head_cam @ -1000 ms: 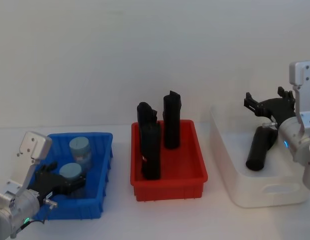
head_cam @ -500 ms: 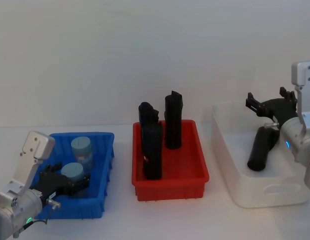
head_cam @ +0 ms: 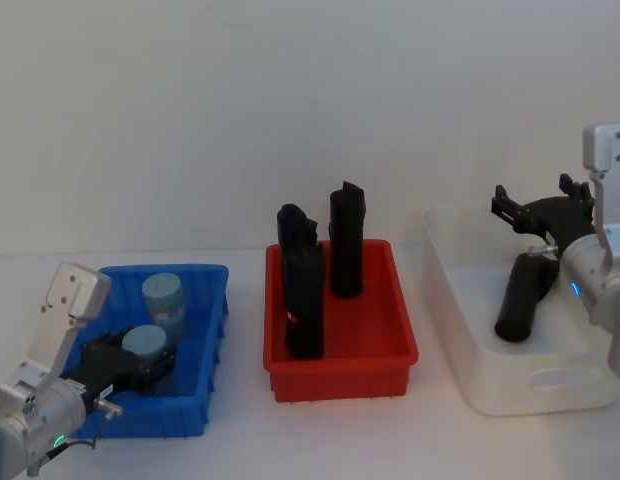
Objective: Pick the cotton swabs from the blue box and place them into the white box.
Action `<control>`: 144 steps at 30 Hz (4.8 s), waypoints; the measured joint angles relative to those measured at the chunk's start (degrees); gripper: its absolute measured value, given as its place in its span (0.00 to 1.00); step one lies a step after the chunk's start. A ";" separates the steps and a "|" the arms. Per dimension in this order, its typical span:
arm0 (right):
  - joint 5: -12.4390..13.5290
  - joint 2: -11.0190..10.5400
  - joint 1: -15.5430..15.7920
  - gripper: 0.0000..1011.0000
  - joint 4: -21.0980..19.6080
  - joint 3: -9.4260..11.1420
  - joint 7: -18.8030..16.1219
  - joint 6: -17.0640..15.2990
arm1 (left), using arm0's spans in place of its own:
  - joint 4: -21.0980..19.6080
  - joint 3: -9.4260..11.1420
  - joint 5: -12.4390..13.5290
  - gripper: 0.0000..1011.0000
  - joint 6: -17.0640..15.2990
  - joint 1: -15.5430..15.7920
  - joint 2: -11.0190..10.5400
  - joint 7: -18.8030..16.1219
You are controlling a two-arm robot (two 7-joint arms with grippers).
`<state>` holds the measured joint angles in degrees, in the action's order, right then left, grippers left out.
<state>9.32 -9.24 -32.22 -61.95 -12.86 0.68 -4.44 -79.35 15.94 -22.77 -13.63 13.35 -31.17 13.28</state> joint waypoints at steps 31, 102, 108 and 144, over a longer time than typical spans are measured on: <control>0.00 0.00 0.00 0.99 0.00 0.00 0.00 0.00 | -5.82 -0.67 0.93 0.66 1.79 -0.36 -0.61 -1.81; -16.05 -1.42 5.01 0.99 -4.64 -5.27 -18.41 24.85 | -17.35 4.31 15.66 0.66 9.30 14.70 12.56 9.27; -16.56 -1.39 5.70 0.99 -5.98 -5.85 -18.44 27.07 | -16.67 4.62 15.33 0.66 9.32 14.81 12.93 9.72; -6.00 -1.26 7.70 0.99 -15.54 -7.12 -25.18 20.61 | -15.33 5.50 12.58 0.66 9.55 13.98 13.66 9.74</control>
<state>3.33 -10.50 -24.52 -77.49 -19.99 -24.49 16.17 -94.68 21.44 -10.19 -4.08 27.33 -17.51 23.02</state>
